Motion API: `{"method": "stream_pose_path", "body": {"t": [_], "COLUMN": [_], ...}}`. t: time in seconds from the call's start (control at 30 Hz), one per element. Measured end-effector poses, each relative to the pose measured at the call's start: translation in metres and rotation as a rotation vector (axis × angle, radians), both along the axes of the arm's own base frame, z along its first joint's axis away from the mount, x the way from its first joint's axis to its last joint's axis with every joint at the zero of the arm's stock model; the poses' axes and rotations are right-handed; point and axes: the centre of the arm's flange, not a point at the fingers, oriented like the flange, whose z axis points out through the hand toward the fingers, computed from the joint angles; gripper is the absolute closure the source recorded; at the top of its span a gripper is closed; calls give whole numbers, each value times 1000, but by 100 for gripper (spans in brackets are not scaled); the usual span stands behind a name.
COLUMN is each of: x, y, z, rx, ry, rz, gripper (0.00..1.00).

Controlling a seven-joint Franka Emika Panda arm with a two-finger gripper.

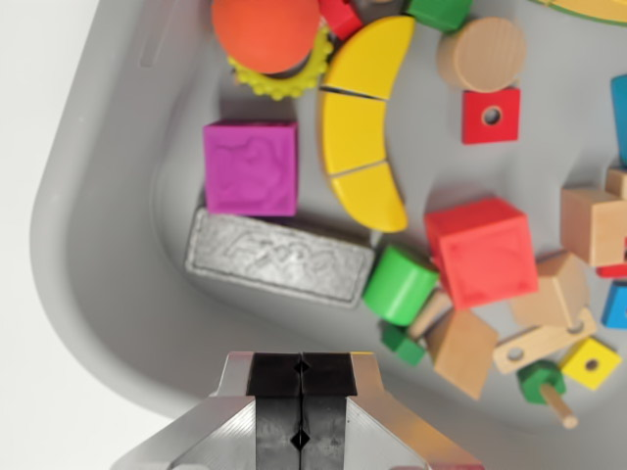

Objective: Pick an object from the bin

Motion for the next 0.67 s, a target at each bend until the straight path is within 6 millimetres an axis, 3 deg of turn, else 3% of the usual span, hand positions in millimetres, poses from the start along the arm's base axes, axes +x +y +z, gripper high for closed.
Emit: {"method": "stream_pose_path", "body": {"t": [0.33, 0.67], "x": [-1, 0], "y": [0, 0], "z": [21, 26], "rx": [-1, -1], "ry": [5, 5], "rz": [0, 0], "gripper": [100, 100]}}
